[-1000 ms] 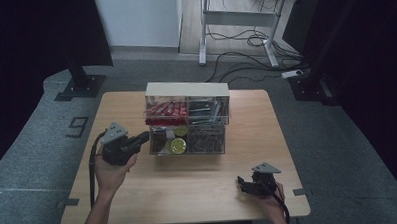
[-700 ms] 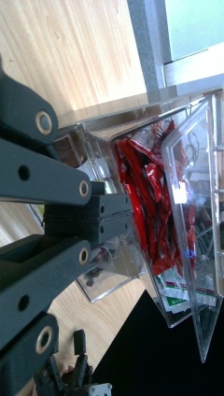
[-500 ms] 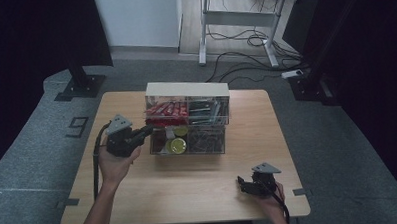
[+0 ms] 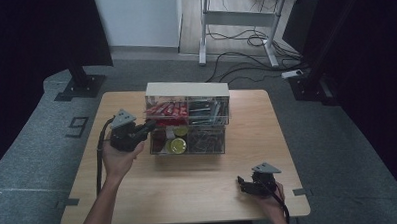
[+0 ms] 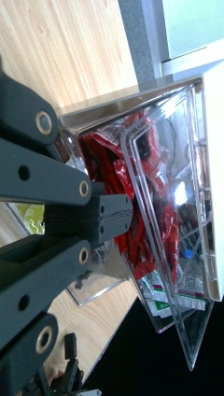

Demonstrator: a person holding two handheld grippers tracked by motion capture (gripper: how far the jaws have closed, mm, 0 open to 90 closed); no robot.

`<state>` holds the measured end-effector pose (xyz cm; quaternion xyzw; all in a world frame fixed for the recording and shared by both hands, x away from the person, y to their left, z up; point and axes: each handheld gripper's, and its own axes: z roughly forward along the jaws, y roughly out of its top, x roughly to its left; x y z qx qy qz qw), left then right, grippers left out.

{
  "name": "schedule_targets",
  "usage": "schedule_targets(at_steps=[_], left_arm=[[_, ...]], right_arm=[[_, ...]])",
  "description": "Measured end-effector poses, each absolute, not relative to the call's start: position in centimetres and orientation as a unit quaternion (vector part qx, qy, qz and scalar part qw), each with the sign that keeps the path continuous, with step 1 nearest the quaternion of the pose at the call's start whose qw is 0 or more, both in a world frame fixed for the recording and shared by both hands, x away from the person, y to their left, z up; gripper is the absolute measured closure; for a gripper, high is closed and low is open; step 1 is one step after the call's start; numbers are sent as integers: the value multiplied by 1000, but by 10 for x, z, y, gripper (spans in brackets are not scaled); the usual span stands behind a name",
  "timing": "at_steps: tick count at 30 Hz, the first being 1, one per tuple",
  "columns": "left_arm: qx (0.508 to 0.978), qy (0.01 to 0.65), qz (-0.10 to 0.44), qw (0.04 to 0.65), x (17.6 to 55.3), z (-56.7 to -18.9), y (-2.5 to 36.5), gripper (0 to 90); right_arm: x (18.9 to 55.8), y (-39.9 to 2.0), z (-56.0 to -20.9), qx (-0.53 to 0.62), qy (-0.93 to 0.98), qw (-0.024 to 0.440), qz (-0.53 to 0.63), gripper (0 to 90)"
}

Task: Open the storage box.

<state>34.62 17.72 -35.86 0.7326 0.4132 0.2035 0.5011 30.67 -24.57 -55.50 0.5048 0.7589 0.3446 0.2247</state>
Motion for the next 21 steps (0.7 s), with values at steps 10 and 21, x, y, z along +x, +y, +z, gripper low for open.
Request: schedule_targets(at_steps=[10, 21], left_arm=[[734, 414, 199, 500, 351, -359, 174, 900], [730, 414, 195, 507, 352, -355, 174, 900]], right_arm=[[307, -246, -555, 505, 759, 225, 345, 209], [307, -246, -555, 505, 759, 224, 345, 209]])
